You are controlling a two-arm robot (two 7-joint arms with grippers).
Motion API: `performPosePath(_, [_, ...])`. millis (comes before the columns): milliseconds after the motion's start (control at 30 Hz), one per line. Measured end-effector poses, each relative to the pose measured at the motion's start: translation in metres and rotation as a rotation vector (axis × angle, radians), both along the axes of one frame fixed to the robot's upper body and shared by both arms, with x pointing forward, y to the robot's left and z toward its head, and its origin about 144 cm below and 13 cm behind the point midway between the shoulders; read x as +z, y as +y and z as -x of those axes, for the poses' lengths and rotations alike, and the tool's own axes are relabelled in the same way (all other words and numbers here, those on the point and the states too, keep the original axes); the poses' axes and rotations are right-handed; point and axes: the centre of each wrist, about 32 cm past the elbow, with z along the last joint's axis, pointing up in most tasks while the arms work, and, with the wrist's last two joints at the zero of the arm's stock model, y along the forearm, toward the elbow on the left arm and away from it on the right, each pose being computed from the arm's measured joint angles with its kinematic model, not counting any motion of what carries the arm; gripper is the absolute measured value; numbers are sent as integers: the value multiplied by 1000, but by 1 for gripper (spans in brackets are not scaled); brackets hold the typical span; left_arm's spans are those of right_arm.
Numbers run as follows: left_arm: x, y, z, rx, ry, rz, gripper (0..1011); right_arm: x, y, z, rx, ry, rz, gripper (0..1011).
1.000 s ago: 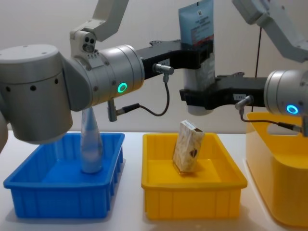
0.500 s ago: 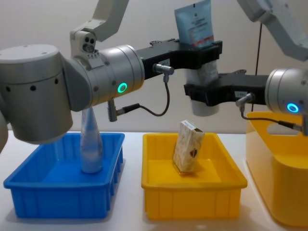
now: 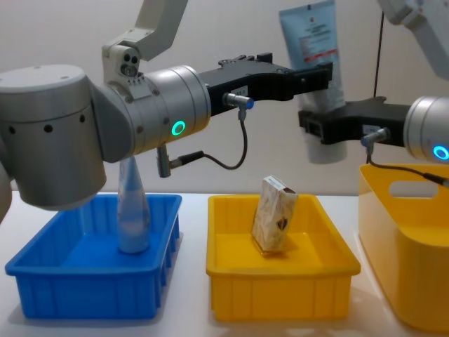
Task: Bimanual collaborative sorting of washing and personal care products
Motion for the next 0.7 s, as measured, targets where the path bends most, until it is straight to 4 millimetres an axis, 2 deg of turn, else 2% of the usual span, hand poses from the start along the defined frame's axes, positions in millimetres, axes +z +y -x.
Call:
performPosePath(233, [0,0,0,0,0,0,1002,-1,-4,3,-91,-5,-30,226])
performPosePath(700, [0,0,0,0,0,0,1002,-3,-11,8,-303,-5,-65,201])
